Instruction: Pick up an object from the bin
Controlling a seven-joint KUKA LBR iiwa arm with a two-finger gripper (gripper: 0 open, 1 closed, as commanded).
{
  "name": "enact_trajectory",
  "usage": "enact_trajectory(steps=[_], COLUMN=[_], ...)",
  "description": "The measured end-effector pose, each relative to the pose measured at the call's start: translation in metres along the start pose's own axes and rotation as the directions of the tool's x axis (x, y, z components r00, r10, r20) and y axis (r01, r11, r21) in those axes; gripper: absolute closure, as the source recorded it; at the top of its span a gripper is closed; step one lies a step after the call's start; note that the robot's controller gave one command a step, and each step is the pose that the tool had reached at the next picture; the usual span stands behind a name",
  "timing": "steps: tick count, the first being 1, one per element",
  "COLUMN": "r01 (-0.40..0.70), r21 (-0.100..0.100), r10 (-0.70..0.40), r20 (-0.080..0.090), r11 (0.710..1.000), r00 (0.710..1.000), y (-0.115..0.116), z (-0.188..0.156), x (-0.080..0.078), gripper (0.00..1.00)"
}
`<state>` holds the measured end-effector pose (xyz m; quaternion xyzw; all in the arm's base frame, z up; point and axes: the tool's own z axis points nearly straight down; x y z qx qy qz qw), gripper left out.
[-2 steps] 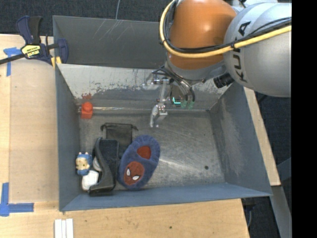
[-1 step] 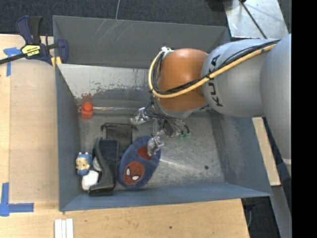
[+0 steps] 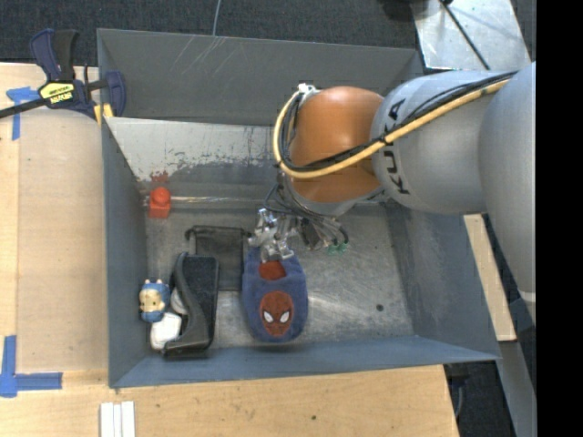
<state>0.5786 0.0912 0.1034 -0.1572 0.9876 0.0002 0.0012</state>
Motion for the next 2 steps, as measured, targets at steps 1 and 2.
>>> enact_trajectory(steps=[1, 2], r01=[-0.011, -0.024], r21=[0.003, 0.001], r10=[0.011, 0.024], r20=[0.007, 0.010], r11=[1.000, 1.000], r00=[1.000, 1.000], y=[0.040, 0.044], z=[0.020, -0.126], x=[-0.018, -0.005], gripper=[1.00, 1.00])
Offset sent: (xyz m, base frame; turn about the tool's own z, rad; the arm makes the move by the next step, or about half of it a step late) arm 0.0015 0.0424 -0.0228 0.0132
